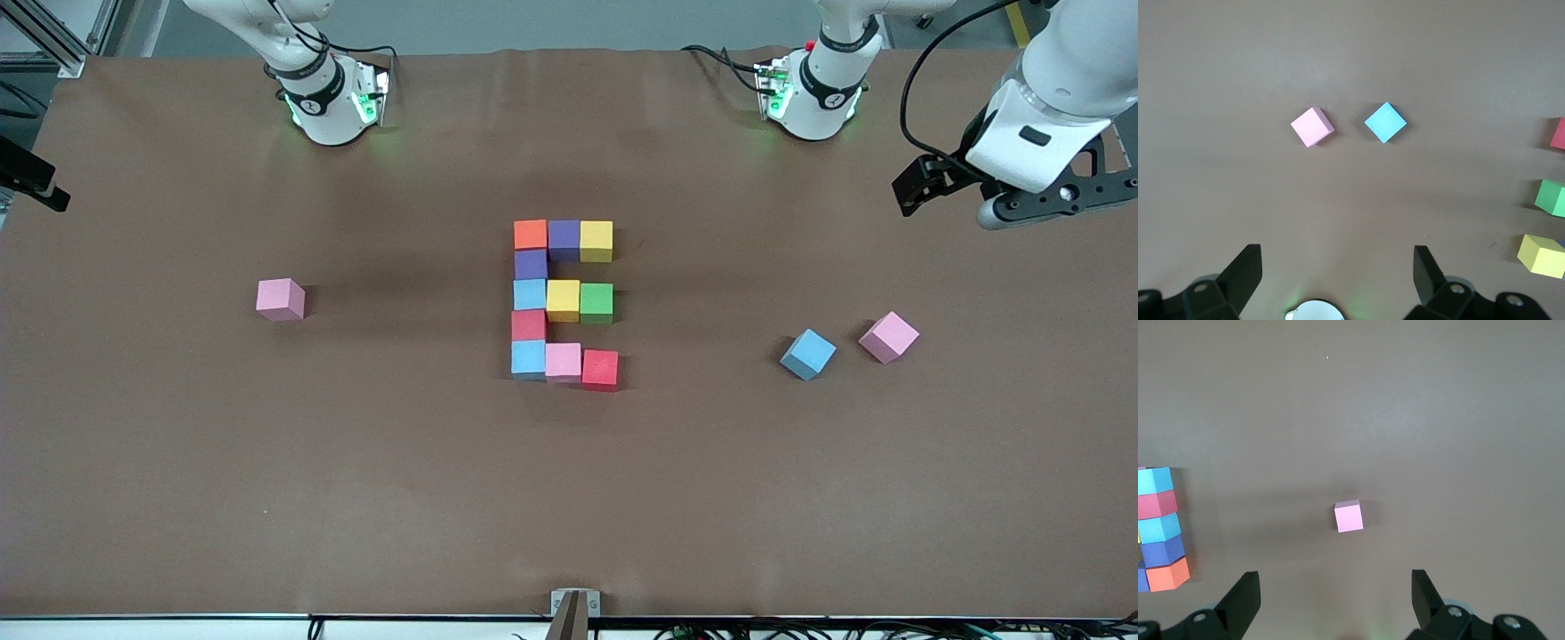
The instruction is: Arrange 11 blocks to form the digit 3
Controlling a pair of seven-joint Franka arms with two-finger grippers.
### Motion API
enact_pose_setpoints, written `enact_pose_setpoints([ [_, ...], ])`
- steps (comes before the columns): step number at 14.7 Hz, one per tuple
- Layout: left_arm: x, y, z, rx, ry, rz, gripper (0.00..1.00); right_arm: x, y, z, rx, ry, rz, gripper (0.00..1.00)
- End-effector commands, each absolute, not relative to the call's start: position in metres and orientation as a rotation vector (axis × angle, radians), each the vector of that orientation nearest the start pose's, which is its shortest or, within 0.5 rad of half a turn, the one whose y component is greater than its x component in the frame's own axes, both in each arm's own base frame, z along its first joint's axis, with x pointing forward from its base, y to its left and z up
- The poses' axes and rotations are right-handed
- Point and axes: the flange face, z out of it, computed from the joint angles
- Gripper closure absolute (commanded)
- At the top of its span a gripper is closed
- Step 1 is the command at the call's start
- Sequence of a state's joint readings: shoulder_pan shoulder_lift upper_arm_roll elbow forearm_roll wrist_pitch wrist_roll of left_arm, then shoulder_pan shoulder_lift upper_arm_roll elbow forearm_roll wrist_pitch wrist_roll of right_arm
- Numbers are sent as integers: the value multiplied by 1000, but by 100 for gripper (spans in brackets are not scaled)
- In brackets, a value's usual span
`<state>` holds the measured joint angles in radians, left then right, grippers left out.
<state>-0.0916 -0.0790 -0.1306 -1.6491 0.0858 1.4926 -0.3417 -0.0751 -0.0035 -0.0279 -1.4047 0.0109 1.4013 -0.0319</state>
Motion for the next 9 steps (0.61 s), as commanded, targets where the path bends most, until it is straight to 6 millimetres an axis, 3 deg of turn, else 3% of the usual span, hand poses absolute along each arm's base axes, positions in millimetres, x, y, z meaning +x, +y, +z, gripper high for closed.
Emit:
enact_pose_setpoints([
  [1, 504, -91, 627, -3055, -135, 60, 0, 531, -56, 691, -3140, 101, 2, 0],
  [7, 504, -87, 634, -3104, -121, 4, 0, 531, -56, 691, -3140, 101, 2, 0],
  [9, 509, -72, 641, -3137, -92, -12, 0, 531, -56, 691, -3140, 101, 2, 0],
])
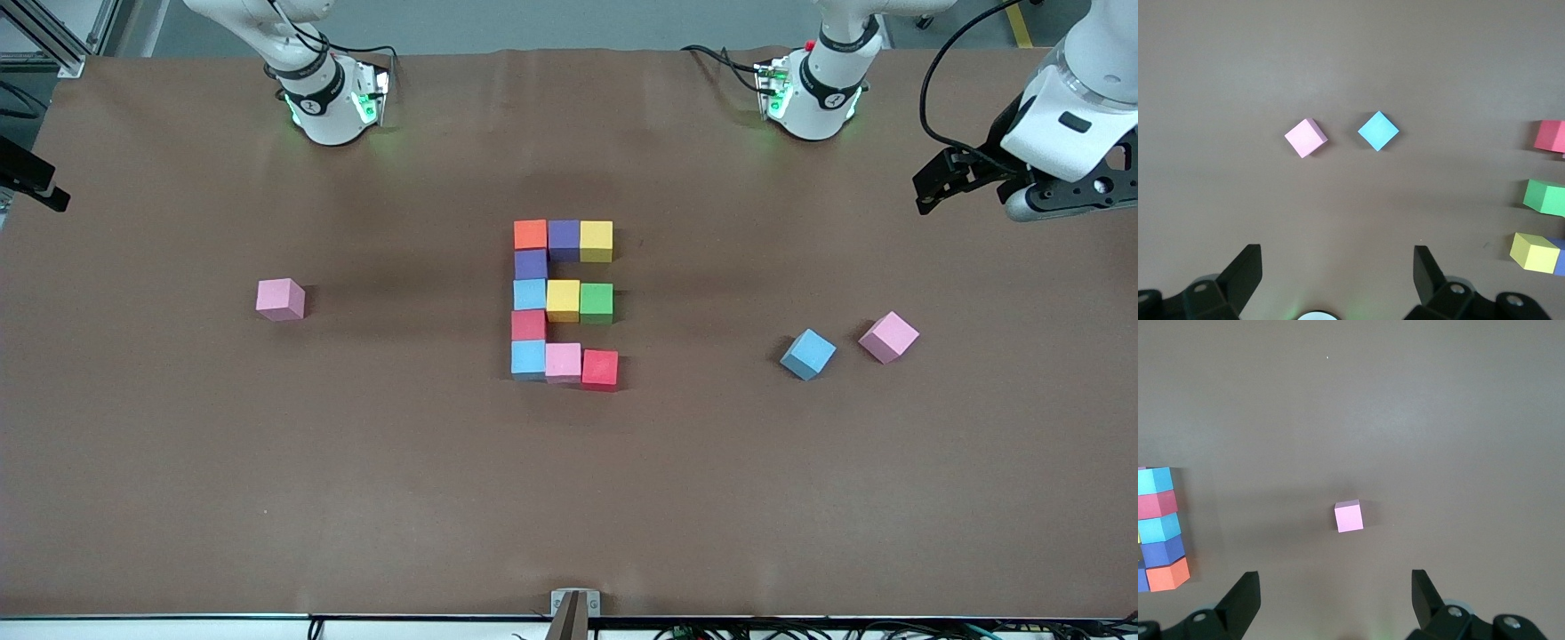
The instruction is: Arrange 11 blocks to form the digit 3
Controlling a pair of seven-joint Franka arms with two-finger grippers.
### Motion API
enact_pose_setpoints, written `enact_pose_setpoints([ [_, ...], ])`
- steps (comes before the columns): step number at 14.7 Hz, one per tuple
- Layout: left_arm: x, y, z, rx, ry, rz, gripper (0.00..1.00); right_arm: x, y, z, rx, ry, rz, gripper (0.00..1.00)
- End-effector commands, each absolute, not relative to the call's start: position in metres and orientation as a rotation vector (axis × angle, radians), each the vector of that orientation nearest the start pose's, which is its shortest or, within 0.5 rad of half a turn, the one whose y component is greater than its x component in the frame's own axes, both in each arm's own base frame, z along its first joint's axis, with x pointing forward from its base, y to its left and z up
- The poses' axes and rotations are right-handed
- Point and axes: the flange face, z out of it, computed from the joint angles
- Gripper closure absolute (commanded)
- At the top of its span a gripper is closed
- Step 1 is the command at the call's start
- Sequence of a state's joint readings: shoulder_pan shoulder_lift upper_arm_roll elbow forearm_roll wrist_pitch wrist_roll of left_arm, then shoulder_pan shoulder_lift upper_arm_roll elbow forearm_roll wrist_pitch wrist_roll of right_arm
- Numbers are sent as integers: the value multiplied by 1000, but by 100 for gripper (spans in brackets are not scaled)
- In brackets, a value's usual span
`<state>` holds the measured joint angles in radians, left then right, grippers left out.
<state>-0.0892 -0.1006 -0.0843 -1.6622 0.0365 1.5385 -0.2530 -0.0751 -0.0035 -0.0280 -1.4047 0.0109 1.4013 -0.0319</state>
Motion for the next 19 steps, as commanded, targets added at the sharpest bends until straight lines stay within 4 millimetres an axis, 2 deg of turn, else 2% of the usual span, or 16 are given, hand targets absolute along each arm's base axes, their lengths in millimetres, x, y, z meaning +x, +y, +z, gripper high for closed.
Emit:
enact_pose_setpoints([
  [1, 512, -69, 647, -3148, -68, -25, 0, 531, -56, 691, -3140, 101, 2, 0],
  [4, 519, -68, 645, -3139, -39, -22, 0, 531, -56, 691, -3140, 101, 2, 0],
  [10, 519, -71, 651, -3135, -34, -37, 0, 531, -56, 692, -3140, 101, 0, 0],
  [19, 522, -77, 647, -3130, -20, -24, 0, 531, -56, 692, -3140, 104, 0, 0],
])
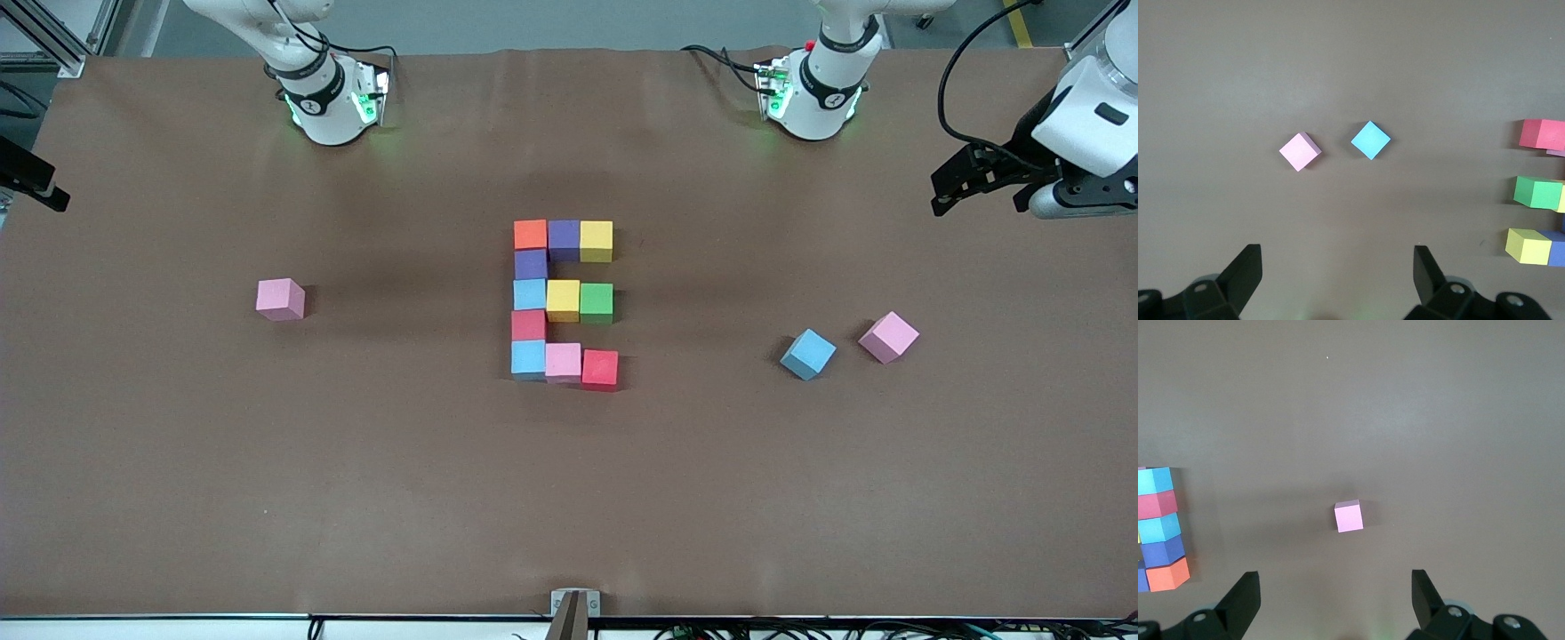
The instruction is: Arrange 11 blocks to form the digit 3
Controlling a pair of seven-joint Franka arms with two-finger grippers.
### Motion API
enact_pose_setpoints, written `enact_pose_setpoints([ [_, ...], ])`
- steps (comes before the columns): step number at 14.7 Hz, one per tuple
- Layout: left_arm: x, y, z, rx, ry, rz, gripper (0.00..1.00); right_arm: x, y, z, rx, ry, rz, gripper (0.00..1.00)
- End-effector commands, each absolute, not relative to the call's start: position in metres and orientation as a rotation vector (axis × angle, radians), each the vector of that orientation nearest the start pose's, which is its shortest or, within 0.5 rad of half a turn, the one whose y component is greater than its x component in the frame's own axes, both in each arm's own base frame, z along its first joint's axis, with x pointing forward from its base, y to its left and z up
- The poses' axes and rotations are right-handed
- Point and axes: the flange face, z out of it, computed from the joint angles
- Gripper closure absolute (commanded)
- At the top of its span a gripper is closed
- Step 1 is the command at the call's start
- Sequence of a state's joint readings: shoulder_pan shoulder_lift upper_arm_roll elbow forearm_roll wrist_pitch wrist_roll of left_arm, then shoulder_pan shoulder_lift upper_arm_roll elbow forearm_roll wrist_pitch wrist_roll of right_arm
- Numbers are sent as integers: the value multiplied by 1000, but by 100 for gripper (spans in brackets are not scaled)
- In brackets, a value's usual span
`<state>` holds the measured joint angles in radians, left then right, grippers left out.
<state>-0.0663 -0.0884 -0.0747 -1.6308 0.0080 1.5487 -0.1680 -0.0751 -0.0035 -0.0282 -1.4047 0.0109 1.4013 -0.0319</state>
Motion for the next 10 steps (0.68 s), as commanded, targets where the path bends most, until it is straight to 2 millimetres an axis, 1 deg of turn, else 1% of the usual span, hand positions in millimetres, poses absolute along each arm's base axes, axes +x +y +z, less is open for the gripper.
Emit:
enact_pose_setpoints([
  [1, 522, -77, 647, -3130, -20, -24, 0, 531, -56, 692, -3140, 104, 0, 0],
  [10, 519, -78, 646, -3109, -7, 0, 0, 531, -56, 692, -3140, 101, 0, 0],
])
